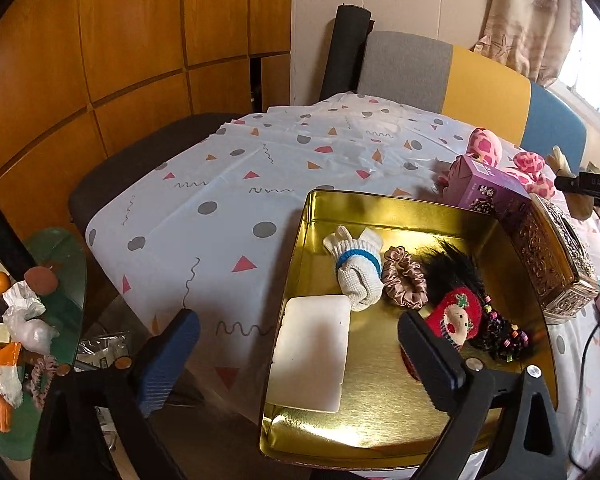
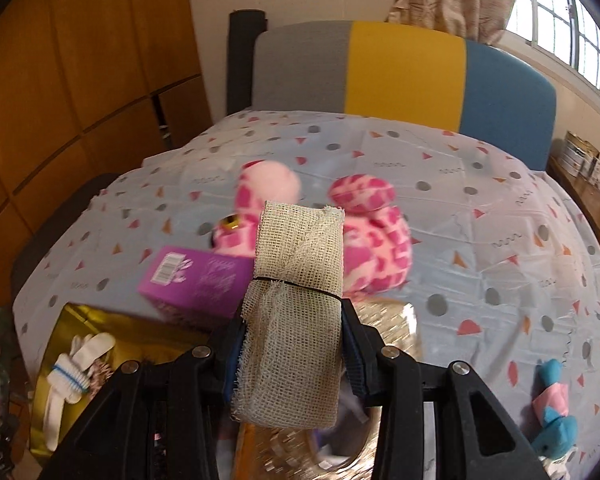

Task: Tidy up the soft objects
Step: 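Carry the beige mesh roll into the gold tray and open the right tool, then withdraw both tools from the tray toward the remaining items, then grasp the blue and pink plush toy with the left tool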

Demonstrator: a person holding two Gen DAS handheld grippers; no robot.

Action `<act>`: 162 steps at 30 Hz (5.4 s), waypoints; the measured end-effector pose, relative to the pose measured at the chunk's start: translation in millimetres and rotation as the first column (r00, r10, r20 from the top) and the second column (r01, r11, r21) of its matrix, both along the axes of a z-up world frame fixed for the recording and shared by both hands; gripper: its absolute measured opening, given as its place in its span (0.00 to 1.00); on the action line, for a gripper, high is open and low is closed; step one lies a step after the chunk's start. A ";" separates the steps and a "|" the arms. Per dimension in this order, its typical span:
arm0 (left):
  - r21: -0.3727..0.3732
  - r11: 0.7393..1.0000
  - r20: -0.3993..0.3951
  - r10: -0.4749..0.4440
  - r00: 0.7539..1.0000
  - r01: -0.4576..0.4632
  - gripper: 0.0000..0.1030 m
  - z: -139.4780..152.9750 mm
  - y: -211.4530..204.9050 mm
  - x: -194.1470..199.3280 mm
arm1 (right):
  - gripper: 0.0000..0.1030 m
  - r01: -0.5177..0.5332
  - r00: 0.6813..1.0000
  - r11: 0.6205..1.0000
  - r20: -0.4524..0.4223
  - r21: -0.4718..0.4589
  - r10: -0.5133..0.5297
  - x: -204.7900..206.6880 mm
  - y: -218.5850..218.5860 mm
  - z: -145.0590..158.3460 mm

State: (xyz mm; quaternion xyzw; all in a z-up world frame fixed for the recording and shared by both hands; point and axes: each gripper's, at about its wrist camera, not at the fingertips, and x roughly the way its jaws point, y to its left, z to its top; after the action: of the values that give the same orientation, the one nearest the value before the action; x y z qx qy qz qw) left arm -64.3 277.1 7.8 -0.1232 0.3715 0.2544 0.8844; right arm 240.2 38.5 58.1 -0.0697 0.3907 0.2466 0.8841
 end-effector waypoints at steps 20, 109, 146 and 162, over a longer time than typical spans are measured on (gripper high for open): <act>0.017 0.999 -0.011 -0.030 1.000 0.030 1.00 0.1 -15.1 -5.1 | 0.40 -0.249 0.967 0.968 -0.055 0.009 0.249 -97.6 62.6 -24.4; 0.024 0.739 0.039 -0.673 0.738 0.673 1.00 19.0 -243.0 77.0 | 0.75 0.890 0.402 0.292 -0.304 0.350 -0.864 -136.4 -438.1 -64.8; -0.301 0.503 -0.115 -0.863 0.493 0.810 0.97 -36.1 -528.1 330.4 | 0.75 0.823 0.505 0.261 -0.441 0.504 -0.742 -137.8 -446.7 -75.3; -0.355 0.508 -0.007 -0.841 0.542 0.785 0.50 -3.4 -483.0 369.2 | 0.75 0.836 0.497 0.241 -0.495 0.493 -0.713 -135.5 -448.4 -86.8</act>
State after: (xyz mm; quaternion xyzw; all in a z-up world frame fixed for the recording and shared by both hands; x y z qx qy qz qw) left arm 304.8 -205.8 4.4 -0.0477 0.4977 -0.2435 0.8311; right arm 104.7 -409.9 -28.8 0.4841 0.3240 -0.0948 0.8073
